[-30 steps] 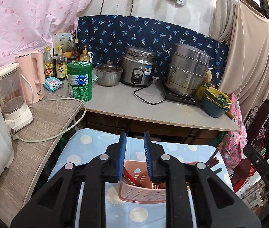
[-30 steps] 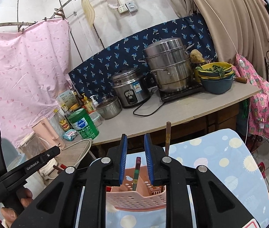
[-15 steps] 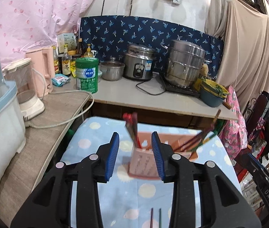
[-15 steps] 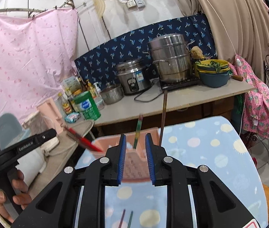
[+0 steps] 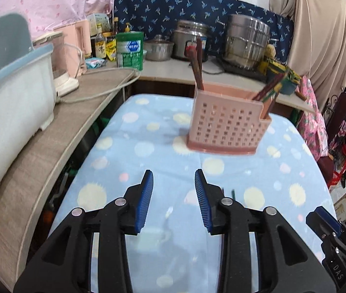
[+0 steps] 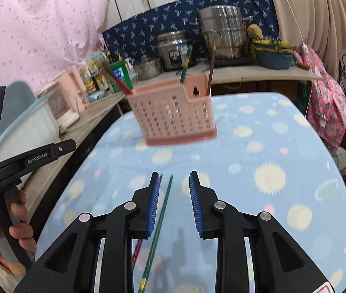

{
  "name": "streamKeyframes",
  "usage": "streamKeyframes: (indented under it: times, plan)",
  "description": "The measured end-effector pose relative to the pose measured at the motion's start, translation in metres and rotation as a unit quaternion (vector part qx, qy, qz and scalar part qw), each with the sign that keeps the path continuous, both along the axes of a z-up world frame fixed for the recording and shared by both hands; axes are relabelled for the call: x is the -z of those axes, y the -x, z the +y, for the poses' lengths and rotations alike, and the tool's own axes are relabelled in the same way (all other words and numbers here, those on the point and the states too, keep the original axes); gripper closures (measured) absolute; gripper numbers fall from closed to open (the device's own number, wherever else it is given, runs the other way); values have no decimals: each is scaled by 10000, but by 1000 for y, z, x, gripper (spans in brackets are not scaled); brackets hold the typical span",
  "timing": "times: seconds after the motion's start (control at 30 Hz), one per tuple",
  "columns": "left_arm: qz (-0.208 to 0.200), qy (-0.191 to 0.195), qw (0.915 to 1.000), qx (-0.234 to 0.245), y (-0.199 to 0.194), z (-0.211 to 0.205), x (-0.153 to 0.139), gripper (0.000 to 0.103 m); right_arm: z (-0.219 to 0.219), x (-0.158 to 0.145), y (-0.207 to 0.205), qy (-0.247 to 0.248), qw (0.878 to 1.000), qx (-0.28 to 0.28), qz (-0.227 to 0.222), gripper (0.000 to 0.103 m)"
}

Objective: Organize utensils
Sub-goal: 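Move both open tools back over the last two chopsticks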

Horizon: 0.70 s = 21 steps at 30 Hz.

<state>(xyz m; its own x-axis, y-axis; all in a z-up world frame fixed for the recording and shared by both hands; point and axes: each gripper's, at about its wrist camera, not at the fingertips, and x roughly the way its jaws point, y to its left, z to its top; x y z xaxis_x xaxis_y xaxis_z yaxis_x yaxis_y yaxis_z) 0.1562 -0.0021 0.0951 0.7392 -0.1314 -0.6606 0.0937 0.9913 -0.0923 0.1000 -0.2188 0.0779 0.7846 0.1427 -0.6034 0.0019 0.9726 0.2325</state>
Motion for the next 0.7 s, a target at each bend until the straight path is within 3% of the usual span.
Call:
streamKeyframes:
  times: [0.37,0.7]
  plan:
    - [663,-80,9977,72,43,5,60,69,26,60,46,65,9975,-268,656,78]
    - [1030,-192,9943,171,65,4,89,68,56,93,64,145,9924,-595,1067,78]
